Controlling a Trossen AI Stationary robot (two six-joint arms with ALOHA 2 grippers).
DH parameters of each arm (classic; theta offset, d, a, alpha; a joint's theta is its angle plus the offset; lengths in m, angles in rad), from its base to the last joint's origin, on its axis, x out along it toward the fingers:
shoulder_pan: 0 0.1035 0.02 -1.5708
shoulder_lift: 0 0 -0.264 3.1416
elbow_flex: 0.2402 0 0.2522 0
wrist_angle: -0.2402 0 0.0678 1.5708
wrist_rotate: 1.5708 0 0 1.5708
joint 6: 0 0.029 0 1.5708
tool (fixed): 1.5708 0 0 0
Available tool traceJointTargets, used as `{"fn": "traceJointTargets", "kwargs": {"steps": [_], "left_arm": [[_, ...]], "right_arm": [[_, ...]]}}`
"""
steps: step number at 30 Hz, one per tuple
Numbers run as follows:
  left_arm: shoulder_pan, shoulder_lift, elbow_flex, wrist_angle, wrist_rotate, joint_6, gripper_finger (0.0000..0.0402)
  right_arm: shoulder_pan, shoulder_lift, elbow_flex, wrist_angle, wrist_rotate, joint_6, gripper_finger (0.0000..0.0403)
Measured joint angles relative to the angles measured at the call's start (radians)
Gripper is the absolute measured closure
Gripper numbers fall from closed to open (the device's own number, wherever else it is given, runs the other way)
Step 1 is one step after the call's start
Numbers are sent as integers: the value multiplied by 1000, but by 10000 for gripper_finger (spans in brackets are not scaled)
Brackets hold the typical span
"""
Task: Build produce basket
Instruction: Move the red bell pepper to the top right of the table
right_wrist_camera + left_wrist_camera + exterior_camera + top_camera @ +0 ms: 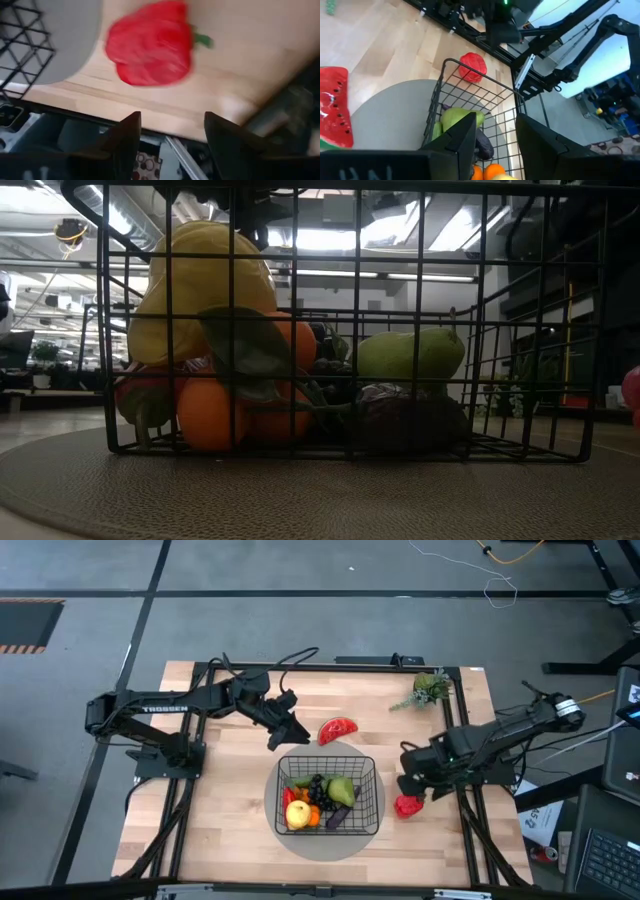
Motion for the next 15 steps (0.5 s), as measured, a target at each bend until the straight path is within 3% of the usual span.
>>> {"fn": "traceJointTargets", "kwargs": {"steps": [5,9,15], "left_arm": [[3,0,0,0,-35,0,268],[2,0,0,0,-35,0,268],[2,0,1,0,-26,0,268]], "right_arm": [[61,1,-110,219,25,60,183],[122,1,-148,286,-21,135,183],[196,6,-204,451,13,257,183]]}}
